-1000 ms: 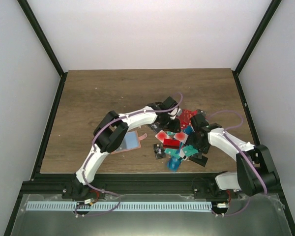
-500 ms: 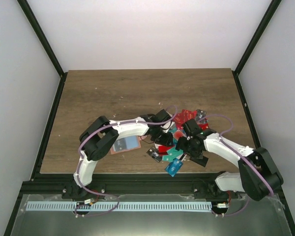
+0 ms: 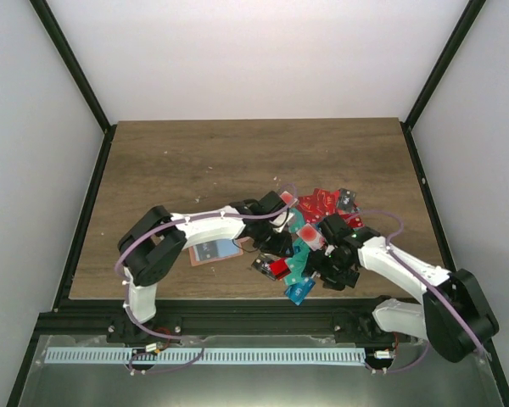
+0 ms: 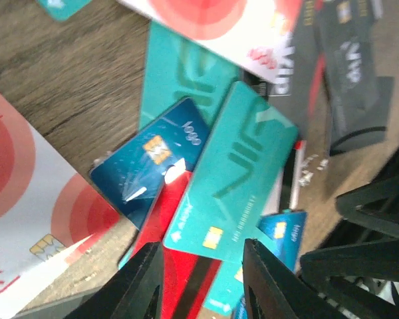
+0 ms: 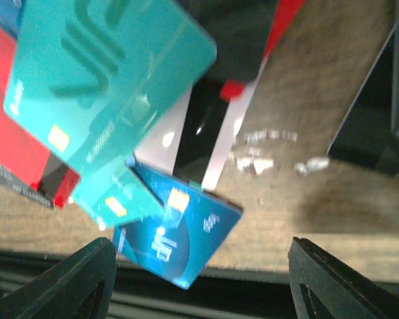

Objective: Put the credit cards into the card holder
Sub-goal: Pick up the credit card from the center of the board.

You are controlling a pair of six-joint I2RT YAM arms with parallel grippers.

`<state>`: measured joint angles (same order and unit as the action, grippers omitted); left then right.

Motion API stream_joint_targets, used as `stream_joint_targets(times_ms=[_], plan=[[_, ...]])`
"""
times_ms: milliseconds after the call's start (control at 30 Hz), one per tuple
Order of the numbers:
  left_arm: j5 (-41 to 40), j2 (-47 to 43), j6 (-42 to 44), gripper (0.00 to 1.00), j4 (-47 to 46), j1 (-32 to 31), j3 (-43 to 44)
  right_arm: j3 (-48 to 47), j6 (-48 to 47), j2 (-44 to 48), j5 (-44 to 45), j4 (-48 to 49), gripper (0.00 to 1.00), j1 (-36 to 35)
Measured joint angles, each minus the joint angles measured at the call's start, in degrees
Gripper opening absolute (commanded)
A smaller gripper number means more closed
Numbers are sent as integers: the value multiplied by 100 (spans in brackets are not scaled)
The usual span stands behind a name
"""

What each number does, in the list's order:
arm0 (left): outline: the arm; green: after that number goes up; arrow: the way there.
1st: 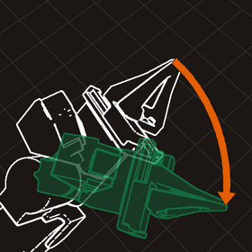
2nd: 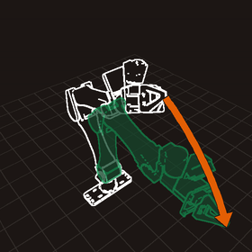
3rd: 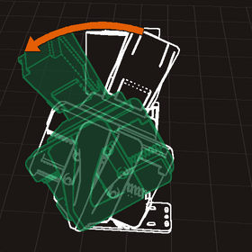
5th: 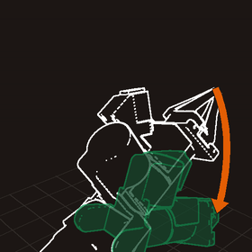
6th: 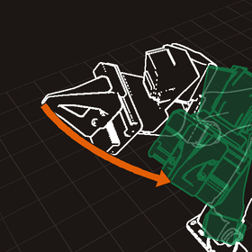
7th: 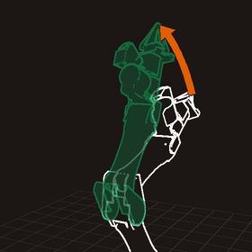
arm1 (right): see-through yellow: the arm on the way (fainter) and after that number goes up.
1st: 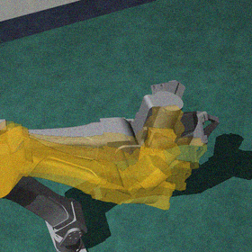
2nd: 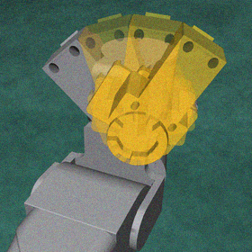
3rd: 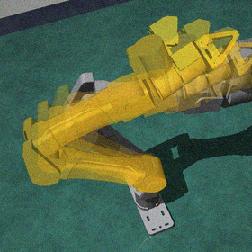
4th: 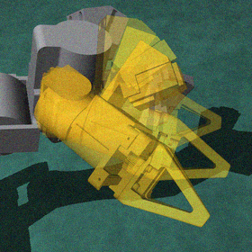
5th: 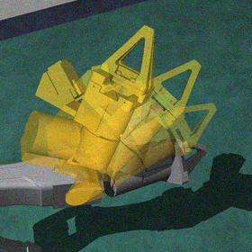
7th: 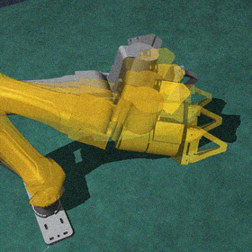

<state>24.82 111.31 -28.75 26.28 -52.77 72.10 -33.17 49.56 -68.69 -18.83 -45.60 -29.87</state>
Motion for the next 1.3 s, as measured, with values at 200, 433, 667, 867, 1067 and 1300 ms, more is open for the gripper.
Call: stream_joint_targets(times_ms=[200, 433, 667, 867, 1067, 1300], plan=[[199, -428, -9, 29, -4, -17, 50, 474, 9, 586, -835, 72, 70, -2], [503, -304, 114, 29, -9, -186, 94, 1274, 247, 758, -1626, 824, 66, -44], [739, 0, 138, 29, -70, -289, -136, 1757, 570, 850, -2006, 1561, 62, -101], [778, 22, 175, 29, -92, -391, -461, 1998, 855, 940, -2197, 2232, 58, -192], [1010, 52, 197, 29, -166, -448, -584, 2212, 1121, 1091, -2280, 2636, 50, -199], [1314, 81, 195, 29, -492, -450, -752, 2479, 1246, 1189, -2498, 3250, 40, -212]])
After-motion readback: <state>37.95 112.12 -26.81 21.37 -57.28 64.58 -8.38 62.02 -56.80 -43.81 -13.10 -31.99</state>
